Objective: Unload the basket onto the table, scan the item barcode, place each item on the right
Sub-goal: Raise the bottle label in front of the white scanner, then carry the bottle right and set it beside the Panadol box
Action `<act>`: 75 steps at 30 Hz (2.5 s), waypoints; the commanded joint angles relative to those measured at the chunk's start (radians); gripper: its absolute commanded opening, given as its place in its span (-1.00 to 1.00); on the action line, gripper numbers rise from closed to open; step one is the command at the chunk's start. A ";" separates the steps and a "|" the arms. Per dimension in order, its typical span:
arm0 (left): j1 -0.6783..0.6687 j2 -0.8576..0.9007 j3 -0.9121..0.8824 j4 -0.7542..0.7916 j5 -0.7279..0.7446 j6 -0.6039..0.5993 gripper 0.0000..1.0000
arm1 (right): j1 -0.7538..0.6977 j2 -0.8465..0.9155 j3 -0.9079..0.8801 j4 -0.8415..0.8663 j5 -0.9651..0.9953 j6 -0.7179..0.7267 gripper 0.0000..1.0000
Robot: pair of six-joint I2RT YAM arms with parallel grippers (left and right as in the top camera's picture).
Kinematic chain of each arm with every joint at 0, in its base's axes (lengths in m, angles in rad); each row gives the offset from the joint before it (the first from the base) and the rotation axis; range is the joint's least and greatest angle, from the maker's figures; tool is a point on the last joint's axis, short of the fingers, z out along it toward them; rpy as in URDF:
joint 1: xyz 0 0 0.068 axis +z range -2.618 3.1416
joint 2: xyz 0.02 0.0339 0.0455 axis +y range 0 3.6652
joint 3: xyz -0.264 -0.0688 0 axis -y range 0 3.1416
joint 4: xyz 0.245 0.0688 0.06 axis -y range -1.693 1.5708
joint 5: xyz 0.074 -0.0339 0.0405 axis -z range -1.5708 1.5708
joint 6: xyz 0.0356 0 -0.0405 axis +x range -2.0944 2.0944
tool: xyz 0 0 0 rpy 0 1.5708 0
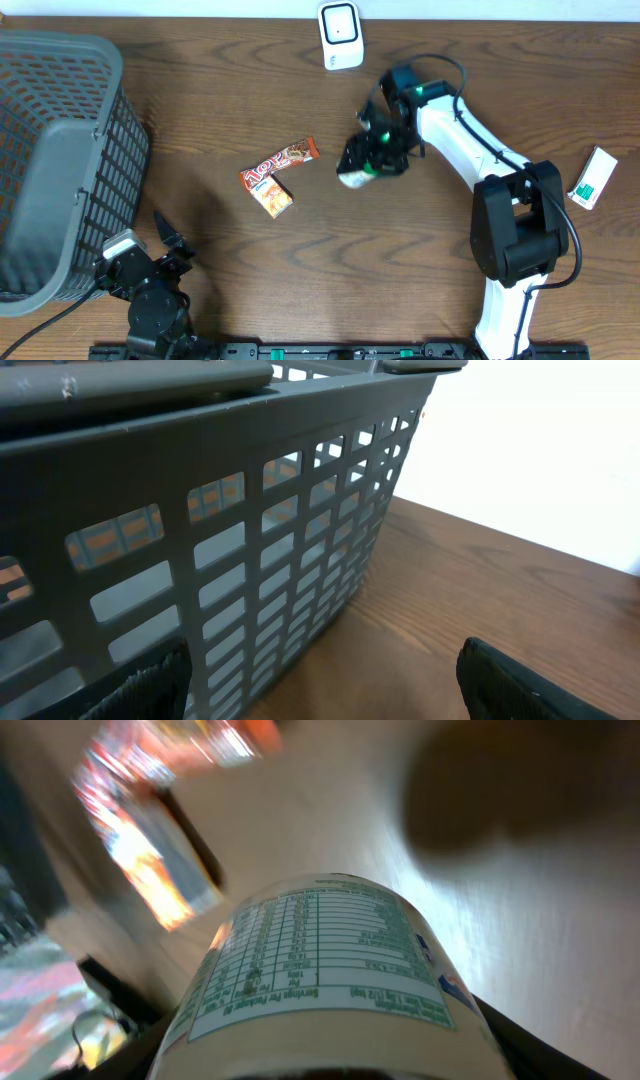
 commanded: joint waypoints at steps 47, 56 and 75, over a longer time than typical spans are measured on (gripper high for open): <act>0.002 -0.001 0.003 0.000 -0.013 -0.005 0.70 | 0.032 0.276 0.261 1.300 0.710 -0.142 -0.07; 0.002 -0.001 0.003 0.000 -0.013 -0.005 0.71 | 0.035 0.276 0.261 1.287 0.718 -0.153 -0.12; 0.002 -0.001 0.003 0.000 -0.013 -0.005 0.71 | -0.047 -0.007 0.439 0.124 0.789 0.197 -0.11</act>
